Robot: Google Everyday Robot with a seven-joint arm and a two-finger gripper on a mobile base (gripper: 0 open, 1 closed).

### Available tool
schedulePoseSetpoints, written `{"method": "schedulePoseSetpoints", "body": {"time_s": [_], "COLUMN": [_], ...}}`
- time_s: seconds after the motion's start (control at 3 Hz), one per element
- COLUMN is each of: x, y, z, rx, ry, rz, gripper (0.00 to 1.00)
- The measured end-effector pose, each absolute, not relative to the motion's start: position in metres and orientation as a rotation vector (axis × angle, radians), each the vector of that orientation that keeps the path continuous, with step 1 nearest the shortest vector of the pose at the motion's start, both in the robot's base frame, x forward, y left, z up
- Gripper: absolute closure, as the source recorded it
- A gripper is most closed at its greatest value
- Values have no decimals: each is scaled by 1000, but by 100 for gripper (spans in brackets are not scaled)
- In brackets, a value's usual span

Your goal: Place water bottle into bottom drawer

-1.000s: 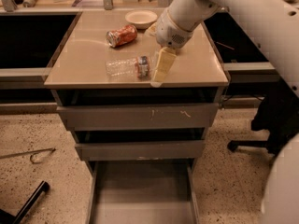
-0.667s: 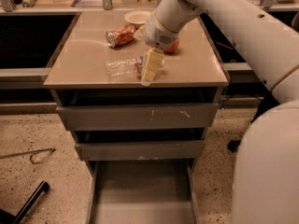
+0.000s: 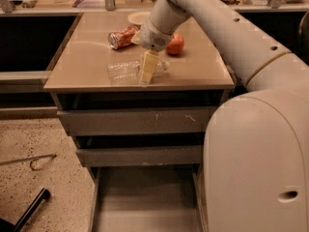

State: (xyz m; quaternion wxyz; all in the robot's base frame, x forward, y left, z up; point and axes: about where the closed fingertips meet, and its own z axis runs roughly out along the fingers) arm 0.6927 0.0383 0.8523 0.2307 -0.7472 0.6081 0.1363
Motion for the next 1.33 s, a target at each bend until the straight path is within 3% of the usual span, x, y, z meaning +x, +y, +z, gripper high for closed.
{"method": "schedulePoseSetpoints", "body": {"time_s": [0.33, 0.67, 1.33], "x": [689, 688, 683], "y": [38, 38, 38], "z": [831, 830, 830], "rx": [-2081, -2084, -2082], "ry": [1714, 1715, 1725], "rz": [445, 448, 432], "gripper": [0, 19, 65]}}
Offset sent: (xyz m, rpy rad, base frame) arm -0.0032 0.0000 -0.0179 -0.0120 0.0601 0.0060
